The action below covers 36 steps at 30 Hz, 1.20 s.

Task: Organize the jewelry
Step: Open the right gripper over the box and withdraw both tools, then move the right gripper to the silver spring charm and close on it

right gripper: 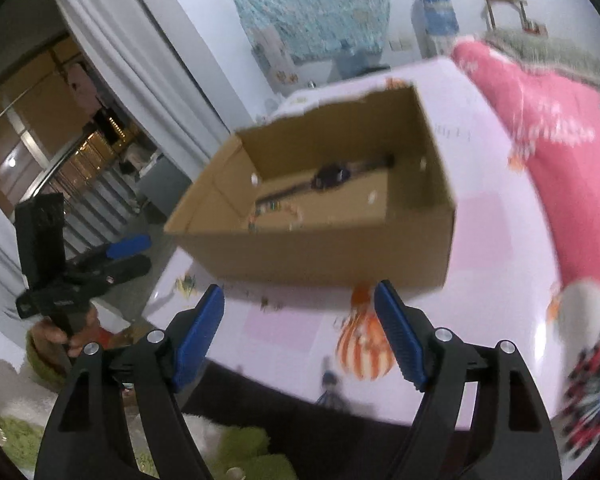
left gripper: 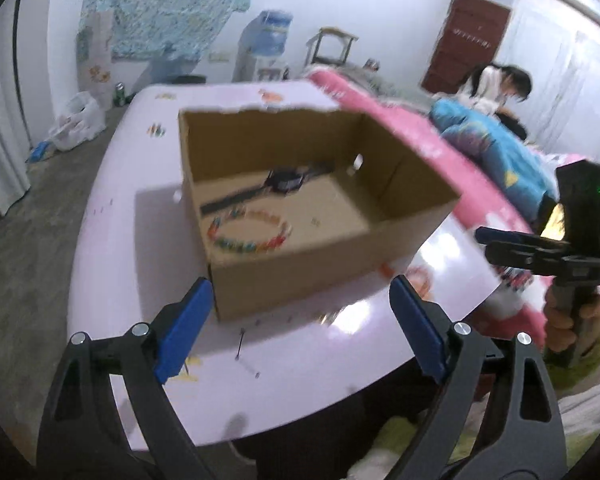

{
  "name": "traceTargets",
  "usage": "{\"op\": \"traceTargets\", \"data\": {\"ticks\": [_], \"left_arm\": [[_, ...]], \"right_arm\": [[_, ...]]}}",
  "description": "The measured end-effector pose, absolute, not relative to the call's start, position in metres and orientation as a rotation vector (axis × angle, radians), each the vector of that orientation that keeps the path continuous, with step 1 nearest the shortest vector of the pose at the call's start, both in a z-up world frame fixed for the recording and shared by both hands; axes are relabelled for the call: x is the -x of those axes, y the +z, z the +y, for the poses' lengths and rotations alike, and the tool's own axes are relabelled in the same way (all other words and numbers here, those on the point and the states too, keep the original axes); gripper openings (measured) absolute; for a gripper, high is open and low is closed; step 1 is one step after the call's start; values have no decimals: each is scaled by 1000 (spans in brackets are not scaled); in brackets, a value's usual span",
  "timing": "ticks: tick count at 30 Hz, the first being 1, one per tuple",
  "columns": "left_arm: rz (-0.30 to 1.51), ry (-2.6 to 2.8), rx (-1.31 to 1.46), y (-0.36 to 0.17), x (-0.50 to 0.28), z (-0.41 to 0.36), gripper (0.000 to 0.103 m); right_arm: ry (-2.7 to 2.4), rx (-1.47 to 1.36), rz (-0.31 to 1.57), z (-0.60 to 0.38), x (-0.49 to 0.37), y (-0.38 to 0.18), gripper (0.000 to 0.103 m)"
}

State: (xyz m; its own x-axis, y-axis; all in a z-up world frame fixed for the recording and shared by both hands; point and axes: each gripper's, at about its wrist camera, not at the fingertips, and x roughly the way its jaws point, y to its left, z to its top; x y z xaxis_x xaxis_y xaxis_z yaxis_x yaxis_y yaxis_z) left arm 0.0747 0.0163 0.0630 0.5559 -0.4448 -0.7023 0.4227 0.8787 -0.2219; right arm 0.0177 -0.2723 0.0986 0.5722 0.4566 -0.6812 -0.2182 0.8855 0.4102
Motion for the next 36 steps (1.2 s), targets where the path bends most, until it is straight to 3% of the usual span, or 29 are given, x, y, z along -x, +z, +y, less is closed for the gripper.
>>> {"op": "traceTargets", "data": {"ticks": [9, 13, 19, 26, 31, 36], "left_arm": [[915, -440, -68, 0, -70, 0, 86], [882, -447, -84, -7, -70, -7, 85], [843, -465, -200, -15, -70, -30, 61], [869, -474, -209, -23, -77, -32, 34], [893, -458, -187, -28, -78, -25, 25], [906, -448, -176, -30, -78, -18, 24]], "right_arm": [[371, -283, 997, -238, -21, 41, 75], [364, -253, 999, -226, -23, 32, 64], [366, -238, 1005, -217, -36, 22, 46], [422, -152, 960, -193, -45, 23, 43], [434, -78, 957, -173, -49, 15, 43], [430, -8, 954, -157, -52, 10, 41]]}}
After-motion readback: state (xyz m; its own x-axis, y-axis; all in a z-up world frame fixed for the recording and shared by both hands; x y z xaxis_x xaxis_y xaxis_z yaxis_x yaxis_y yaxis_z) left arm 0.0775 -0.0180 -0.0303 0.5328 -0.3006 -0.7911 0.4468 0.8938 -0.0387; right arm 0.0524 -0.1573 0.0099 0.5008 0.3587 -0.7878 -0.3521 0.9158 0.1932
